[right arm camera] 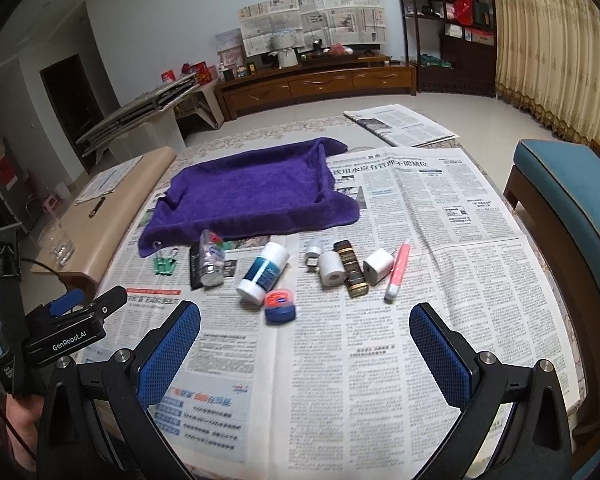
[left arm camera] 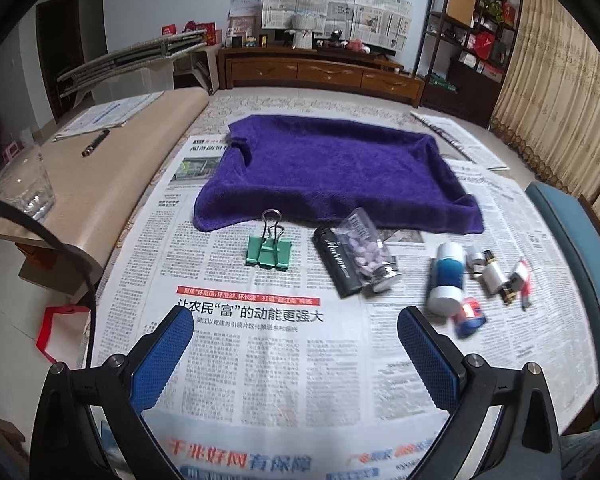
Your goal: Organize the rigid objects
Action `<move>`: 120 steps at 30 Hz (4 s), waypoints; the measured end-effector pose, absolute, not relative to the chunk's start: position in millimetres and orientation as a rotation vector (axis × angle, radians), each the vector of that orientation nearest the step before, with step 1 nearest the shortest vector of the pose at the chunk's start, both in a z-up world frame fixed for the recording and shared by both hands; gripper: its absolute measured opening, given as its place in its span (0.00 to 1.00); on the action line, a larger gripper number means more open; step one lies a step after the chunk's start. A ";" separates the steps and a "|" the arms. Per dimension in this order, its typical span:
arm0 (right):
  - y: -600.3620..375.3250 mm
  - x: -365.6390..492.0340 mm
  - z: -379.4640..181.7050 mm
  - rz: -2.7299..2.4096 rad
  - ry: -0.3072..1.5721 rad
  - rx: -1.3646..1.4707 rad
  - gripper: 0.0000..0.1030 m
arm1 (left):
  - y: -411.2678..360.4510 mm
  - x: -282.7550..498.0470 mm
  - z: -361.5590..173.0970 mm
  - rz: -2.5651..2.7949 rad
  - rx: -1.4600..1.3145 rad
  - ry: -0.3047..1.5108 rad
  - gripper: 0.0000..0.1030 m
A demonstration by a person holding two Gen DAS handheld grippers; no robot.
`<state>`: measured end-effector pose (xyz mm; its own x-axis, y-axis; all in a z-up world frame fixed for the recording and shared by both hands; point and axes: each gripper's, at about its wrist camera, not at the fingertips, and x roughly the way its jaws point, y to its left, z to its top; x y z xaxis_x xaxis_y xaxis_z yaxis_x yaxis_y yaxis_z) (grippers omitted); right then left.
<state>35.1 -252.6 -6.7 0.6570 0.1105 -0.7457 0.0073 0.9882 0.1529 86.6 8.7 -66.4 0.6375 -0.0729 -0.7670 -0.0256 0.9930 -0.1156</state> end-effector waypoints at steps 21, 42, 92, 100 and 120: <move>-335.5 122.9 -98.9 -0.068 0.965 0.091 0.98 | 24.3 177.0 -144.9 -0.018 -0.013 0.971 0.77; -329.6 152.0 -141.4 -0.104 0.993 0.023 0.62 | 23.0 179.4 -141.1 -0.057 0.012 0.906 0.39; -202.8 306.2 -49.9 0.246 0.880 0.130 0.12 | 24.4 307.9 -45.9 -0.125 -0.078 0.831 0.38; -170.9 375.3 -88.0 0.278 0.966 0.080 0.12 | -0.1 374.1 -92.8 -0.169 -0.061 0.935 0.38; -148.7 407.5 -136.8 0.321 1.102 -0.106 0.15 | -10.5 404.4 -139.8 -0.105 0.118 1.119 0.65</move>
<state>407.5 -148.7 -136.8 0.4108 0.2023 -0.8890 -0.3069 0.9489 0.0741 404.4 -10.5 -139.8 0.4326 -0.0253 -0.9013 0.1435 0.9888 0.0411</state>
